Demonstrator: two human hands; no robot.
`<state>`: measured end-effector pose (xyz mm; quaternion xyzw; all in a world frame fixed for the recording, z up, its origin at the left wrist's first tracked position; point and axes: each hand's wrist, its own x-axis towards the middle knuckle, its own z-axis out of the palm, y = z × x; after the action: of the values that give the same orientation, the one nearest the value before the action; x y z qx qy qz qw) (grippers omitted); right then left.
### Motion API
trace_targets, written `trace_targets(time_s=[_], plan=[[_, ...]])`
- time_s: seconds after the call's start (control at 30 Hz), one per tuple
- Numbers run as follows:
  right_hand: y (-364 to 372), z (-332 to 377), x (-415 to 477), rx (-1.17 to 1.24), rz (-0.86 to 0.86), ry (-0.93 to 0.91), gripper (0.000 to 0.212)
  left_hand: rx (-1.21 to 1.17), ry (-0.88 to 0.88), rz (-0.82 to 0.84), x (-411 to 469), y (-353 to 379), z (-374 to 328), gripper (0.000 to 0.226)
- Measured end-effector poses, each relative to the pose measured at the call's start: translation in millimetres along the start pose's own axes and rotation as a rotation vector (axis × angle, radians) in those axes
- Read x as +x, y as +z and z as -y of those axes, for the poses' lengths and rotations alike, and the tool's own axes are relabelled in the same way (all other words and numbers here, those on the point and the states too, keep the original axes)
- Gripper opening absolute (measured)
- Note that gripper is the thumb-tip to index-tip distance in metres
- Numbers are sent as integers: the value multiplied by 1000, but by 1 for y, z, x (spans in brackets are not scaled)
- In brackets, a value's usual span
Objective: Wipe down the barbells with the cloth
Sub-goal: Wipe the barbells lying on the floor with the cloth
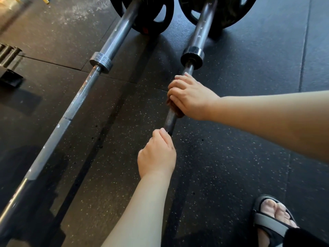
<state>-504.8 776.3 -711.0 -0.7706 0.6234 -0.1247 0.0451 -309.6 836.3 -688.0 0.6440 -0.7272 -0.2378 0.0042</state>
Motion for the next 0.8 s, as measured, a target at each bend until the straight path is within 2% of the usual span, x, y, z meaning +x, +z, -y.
trace_targets(time_s=[0.1,0.2,0.27,0.37,0.43,0.53,0.7,0.8], plan=[[7,29,-12,-32,-43,-111,46,5,12,7,1,0,0,48],[4,34,-19,30,80,-267,45,-20,-9,18,3,0,2,46],[1,17,-9,17,97,-234,45,-51,-37,50,4,0,4,46],[0,-5,6,-4,39,-42,40,9,-22,15,4,3,2,43],[5,3,4,-5,26,18,39,25,-27,1,4,2,0,41],[13,29,-14,-5,-23,-67,45,-2,-9,29,3,2,-2,45],[4,7,-10,31,100,-219,45,-19,5,24,3,1,0,48],[-1,-6,-2,4,61,-107,46,-24,-4,38,3,1,0,48]])
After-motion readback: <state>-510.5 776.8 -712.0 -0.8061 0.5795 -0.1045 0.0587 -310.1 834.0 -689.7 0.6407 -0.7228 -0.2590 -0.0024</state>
